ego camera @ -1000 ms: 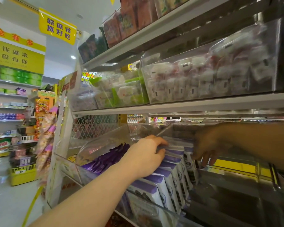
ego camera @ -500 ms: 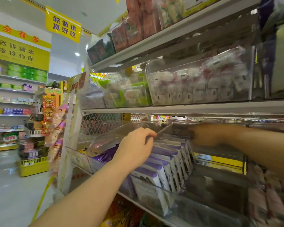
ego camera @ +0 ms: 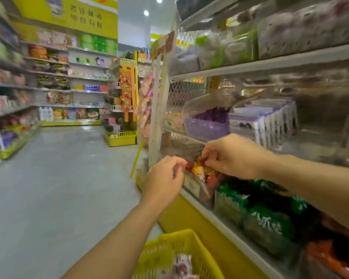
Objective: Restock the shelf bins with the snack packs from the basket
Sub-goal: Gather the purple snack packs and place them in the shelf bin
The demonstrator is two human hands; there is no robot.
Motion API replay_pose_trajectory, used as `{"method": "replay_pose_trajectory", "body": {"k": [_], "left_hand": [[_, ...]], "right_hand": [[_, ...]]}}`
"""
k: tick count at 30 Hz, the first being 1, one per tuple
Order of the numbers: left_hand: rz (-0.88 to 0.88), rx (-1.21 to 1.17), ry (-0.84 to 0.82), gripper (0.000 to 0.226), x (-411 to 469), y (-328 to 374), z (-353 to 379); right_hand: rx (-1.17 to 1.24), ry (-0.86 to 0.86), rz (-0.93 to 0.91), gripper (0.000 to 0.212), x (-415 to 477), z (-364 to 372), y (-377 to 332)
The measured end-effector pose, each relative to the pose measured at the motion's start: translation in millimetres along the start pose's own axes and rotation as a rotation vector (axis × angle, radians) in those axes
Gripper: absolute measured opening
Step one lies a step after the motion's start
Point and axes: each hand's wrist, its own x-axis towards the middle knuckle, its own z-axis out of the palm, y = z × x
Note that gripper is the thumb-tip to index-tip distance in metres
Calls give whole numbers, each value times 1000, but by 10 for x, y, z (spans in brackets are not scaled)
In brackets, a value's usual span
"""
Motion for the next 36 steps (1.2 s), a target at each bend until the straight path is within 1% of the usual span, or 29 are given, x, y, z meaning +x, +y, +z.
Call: {"method": "replay_pose_trajectory", "body": {"k": [2,4,9,12,15,17,18,19,21,23,24,26,28,30,32,34,35,36], "left_hand": [[-113,31,5,23,-415,-311,-73],[-241,66,-6,22,-837,-633,-131],[-527,92,-70,22,-1816,-1324,-276],[-688,76,-102,21,-2382,-1665,-297],[-824,122,-180,23,-2860,-1905,-220],[-881,130,-285,27,-3040,-2021,-110],[-900,126,-366,30,-3090,-2070,-50],[-914,126,-468,33,-3128,-2117,9],[-928,162,-730,45,-3197,-2204,105],[-917,262,-987,58,-3257,-2274,160],[-891,334,-1077,62,-3266,-2298,170],[-832,449,-1160,64,-3239,-2337,183],[-824,444,-1164,59,-3177,-2379,181],[-851,381,-1159,48,-3097,-2394,144],[-883,307,-1088,37,-3008,-2390,77],[-904,237,-881,22,-2892,-2363,16],[-892,218,-754,16,-2834,-2345,6],[-861,220,-638,14,-2773,-2321,13]], "right_hand": [[53,-71,-29,18,-23,462,-267],[130,-133,-21,20,-79,962,-505],[366,-375,63,24,-268,2189,-1010],[525,-481,115,23,-399,2804,-1304],[623,-618,169,24,-585,3329,-1542],[682,-760,198,30,-711,3619,-1660],[693,-834,198,35,-761,3745,-1703],[698,-902,202,40,-798,3863,-1732],[723,-1017,249,53,-851,4065,-1764],[780,-1104,330,65,-882,4231,-1773],[804,-1132,365,69,-888,4305,-1784],[834,-1160,414,73,-888,4430,-1813],[851,-1179,443,75,-855,4515,-1821],[909,-1213,483,74,-798,4541,-1761],[1038,-1241,558,70,-723,4487,-1653],[1183,-1241,618,72,-637,4393,-1576],[1267,-1228,638,75,-591,4345,-1568],[1372,-1199,662,75,-538,4297,-1590]]}}
